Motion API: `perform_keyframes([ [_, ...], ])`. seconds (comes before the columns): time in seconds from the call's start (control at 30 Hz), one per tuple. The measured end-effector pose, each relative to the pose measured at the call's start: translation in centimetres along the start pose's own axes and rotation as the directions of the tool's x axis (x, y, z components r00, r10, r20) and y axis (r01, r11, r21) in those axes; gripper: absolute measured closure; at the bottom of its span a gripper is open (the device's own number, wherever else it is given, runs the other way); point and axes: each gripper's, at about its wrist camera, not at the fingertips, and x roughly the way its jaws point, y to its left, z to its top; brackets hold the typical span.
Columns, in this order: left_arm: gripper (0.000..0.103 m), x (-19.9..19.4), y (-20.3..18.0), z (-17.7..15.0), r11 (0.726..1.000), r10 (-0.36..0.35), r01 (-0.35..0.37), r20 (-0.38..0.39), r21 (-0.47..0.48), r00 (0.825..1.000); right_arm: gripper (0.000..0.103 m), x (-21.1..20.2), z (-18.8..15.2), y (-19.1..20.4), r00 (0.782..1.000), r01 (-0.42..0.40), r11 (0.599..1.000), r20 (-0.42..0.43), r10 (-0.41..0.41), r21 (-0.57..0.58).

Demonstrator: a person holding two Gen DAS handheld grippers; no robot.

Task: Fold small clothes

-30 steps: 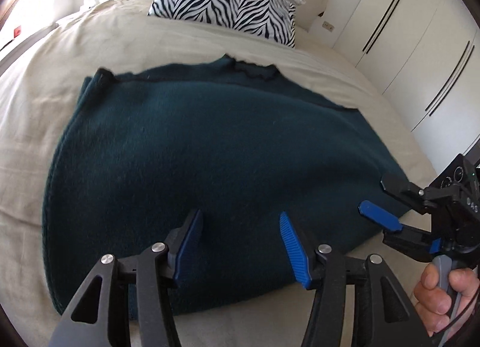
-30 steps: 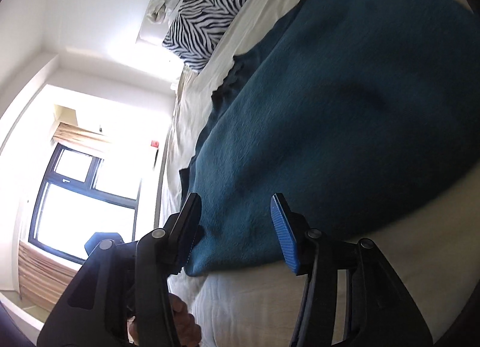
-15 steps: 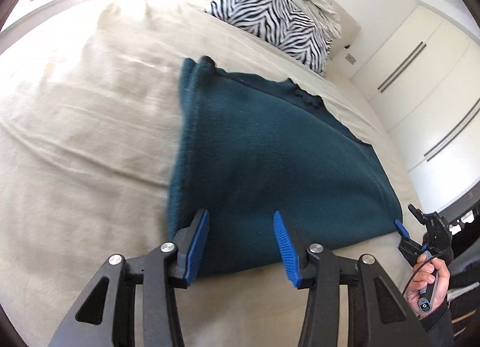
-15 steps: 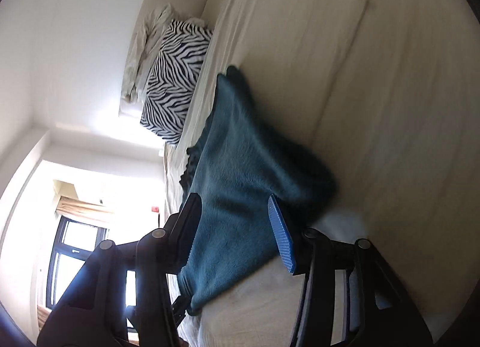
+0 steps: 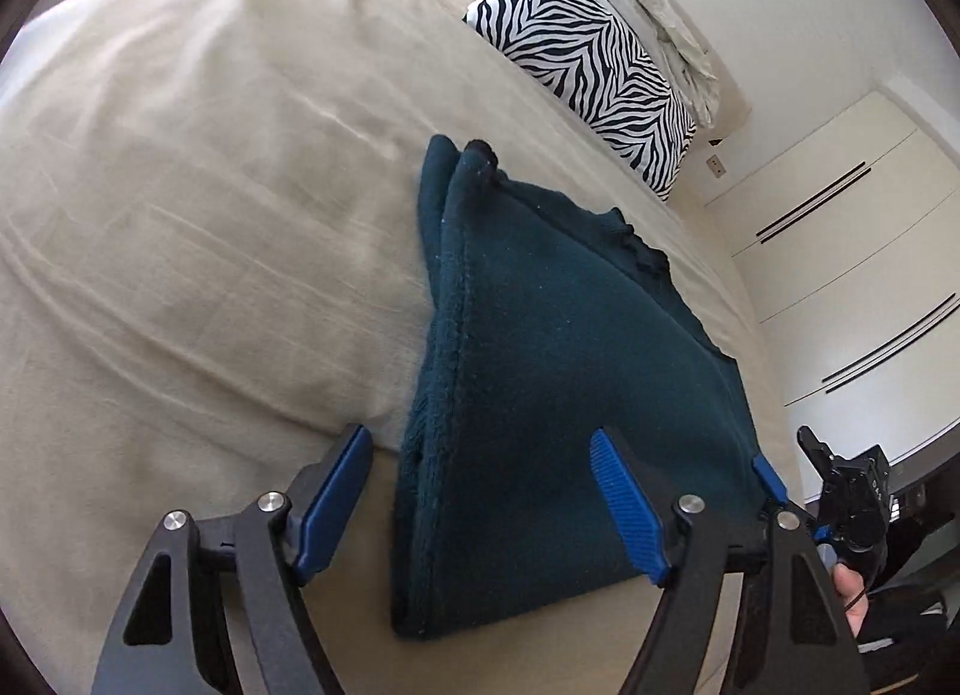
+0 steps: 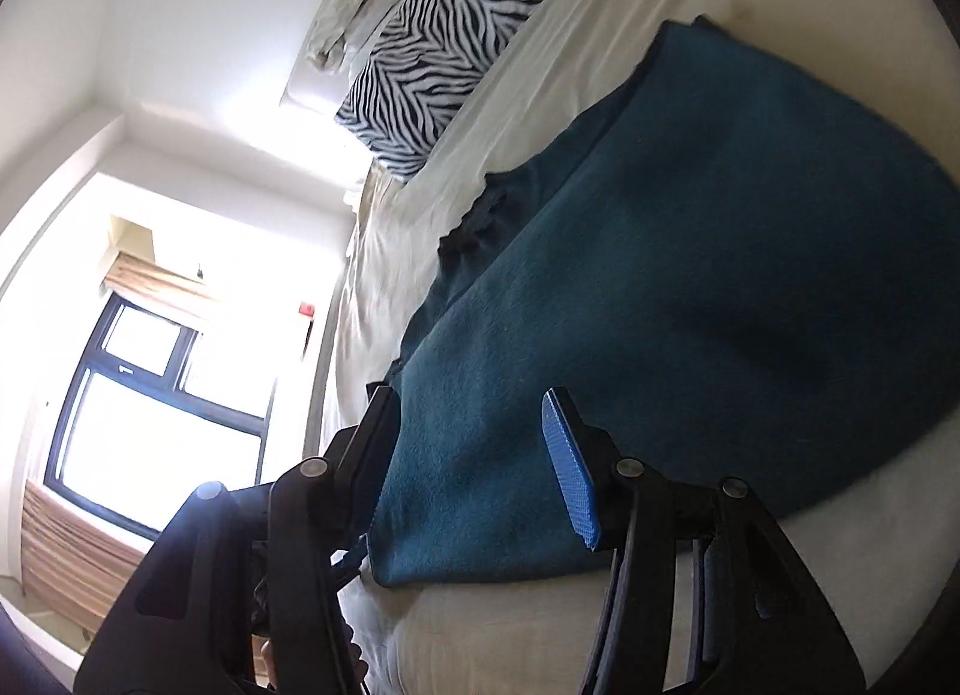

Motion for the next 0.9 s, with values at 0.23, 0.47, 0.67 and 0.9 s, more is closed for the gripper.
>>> perform_keyframes([
  [0.23, 0.029, 1.5, 0.0, 1.1, 0.996, -0.055, 0.051, -0.047, -0.075, 0.997, 0.046, 7.9, -0.6, 3.8, 0.990, -0.018, 0.998, -0.142, 0.008, -0.067],
  [0.47, 0.043, 2.5, -0.4, 1.2, 0.993, -0.075, 0.065, -0.100, -0.099, 0.992, 0.047, 14.6, -1.2, 4.4, 0.971, 0.005, 0.996, -0.237, -0.025, -0.084],
  [0.67, 0.074, 3.2, 0.5, 1.5, 0.982, -0.123, 0.103, -0.128, -0.158, 0.984, 0.047, 15.6, -1.5, 3.9, 0.976, 0.011, 0.992, -0.214, -0.037, -0.123],
  [0.9, 0.089, 3.3, 1.1, 1.3, 0.970, -0.160, 0.132, -0.125, -0.202, 0.979, 0.046, 14.5, -0.8, 3.6, 0.974, -0.015, 0.998, -0.229, 0.003, -0.054],
])
